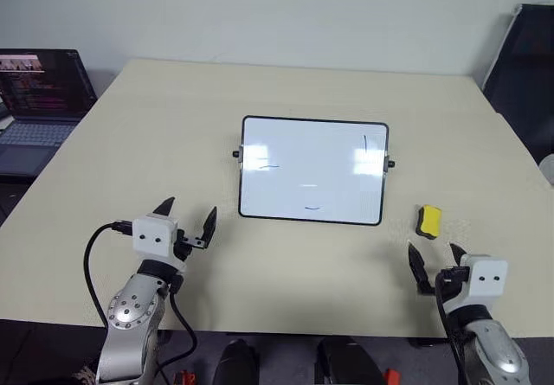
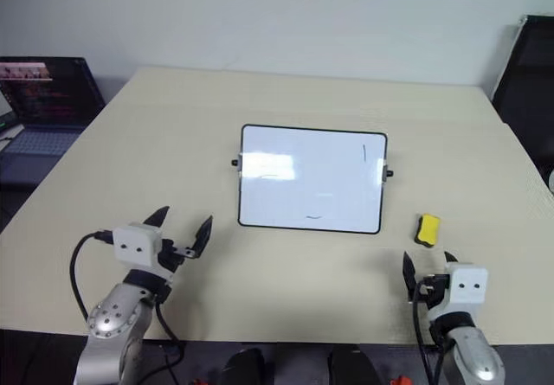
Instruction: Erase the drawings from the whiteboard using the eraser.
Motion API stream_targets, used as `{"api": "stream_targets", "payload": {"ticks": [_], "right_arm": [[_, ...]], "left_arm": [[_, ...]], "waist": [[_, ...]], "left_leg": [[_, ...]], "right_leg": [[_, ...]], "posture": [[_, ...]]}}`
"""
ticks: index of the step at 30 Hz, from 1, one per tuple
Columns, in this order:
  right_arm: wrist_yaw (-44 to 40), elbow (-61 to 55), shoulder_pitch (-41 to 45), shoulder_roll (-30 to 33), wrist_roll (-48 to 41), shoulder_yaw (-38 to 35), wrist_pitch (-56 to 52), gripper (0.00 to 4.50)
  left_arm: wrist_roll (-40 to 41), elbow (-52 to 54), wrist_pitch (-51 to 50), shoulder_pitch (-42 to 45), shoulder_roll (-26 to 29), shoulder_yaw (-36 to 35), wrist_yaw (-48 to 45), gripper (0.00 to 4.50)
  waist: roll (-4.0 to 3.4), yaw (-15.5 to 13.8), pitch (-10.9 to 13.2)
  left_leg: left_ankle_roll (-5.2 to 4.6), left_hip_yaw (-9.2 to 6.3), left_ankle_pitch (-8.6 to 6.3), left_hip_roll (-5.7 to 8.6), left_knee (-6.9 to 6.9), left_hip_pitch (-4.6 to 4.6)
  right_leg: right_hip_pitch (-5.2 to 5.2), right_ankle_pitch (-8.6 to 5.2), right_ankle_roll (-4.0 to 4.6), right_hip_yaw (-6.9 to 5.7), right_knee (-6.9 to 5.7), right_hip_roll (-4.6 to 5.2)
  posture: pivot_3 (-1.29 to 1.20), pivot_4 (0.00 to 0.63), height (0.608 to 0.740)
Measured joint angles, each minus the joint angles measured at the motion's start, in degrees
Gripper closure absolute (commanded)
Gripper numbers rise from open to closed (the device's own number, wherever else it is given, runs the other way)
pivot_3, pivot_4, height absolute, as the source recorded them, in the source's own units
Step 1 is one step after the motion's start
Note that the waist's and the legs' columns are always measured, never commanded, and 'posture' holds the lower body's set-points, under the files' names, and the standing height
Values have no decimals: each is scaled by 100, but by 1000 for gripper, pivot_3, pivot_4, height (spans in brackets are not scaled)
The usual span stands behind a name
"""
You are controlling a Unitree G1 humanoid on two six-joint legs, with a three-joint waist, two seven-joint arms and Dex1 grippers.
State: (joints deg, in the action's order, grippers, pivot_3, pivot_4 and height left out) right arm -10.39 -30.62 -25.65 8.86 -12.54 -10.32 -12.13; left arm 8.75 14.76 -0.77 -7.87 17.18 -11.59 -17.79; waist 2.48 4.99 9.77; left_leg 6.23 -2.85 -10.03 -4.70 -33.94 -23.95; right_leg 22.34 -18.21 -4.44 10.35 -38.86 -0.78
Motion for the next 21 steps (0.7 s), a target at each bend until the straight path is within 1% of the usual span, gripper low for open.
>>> {"api": "stream_targets", "payload": {"ticks": [6,12,17,21], "right_arm": [[76,-142,-85,-55,6,47,-24,77],[-2,-510,-400,19,8,220,-101,77],[-141,-510,-373,93,1,363,-159,77],[-162,-509,-200,124,2,461,-235,77]], "left_arm": [[24,-176,7,19,31,-4,-75,0],[166,-213,16,-69,186,-64,-327,0],[443,-339,191,-22,583,-295,-808,0],[533,-513,270,210,712,-207,-1190,0]], "waist": [[0,-7,0],[-1,-12,0],[-1,-13,0],[-1,-21,1]], "left_leg": [[1,0,-1,3,-2,1],[10,-1,-8,2,3,-2],[10,0,-8,2,1,-1],[10,0,-8,4,-1,-2]], "right_leg": [[26,0,0,0,2,5],[27,-10,5,-4,3,5],[28,-9,5,-3,3,6],[28,-9,5,-3,2,7]], "posture": [[0,150,740],[0,150,740],[0,150,740],[0,150,740]]}}
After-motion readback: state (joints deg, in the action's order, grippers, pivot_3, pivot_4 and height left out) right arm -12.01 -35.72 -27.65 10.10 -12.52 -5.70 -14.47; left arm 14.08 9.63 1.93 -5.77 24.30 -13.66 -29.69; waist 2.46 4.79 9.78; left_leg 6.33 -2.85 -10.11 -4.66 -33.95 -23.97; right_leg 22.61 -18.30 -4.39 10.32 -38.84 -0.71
